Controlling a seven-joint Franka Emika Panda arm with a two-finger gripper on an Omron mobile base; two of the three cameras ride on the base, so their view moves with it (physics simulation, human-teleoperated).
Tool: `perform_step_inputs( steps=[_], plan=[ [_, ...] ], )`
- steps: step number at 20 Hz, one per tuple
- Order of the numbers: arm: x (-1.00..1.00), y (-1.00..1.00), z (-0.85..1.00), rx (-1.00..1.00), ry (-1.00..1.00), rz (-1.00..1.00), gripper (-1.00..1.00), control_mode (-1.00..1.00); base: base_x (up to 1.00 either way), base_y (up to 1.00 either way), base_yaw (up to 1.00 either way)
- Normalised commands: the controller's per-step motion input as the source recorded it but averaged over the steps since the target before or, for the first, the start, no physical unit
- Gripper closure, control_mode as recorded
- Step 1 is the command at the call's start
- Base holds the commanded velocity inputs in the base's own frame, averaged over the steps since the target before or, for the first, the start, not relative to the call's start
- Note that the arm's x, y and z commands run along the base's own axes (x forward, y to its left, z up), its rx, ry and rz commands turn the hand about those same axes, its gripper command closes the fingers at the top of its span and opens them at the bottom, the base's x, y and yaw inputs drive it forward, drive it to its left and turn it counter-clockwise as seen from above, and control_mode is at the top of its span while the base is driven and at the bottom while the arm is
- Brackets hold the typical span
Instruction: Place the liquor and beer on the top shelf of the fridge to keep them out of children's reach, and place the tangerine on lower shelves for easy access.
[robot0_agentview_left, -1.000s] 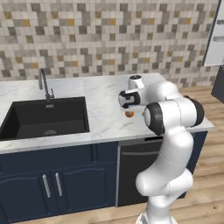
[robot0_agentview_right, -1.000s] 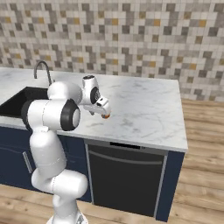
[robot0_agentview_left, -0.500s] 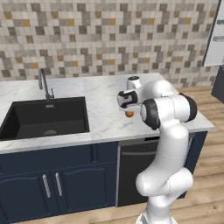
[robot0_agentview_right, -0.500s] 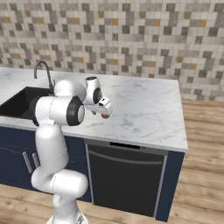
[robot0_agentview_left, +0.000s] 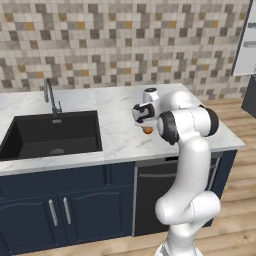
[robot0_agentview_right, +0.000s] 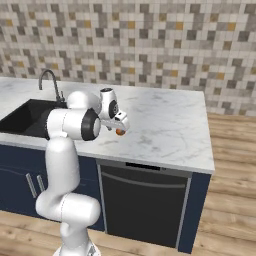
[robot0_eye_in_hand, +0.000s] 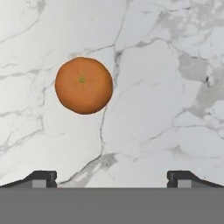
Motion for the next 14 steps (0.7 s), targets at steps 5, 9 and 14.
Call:
perform_step_inputs(
  steps=[5, 9, 14],
  plan=[
    [0.25, 0.00, -0.13, 0.00, 0.00, 0.00, -1.00, -1.00, 0.00, 0.00, 0.00],
    [0.22, 0.00, -0.14, 0.00, 0.00, 0.00, -1.00, -1.00, 0.00, 0.00, 0.00],
    [0.22, 0.00, -0.14, 0.00, 0.00, 0.00, -1.00, -1.00, 0.00, 0.00, 0.00]
  ],
)
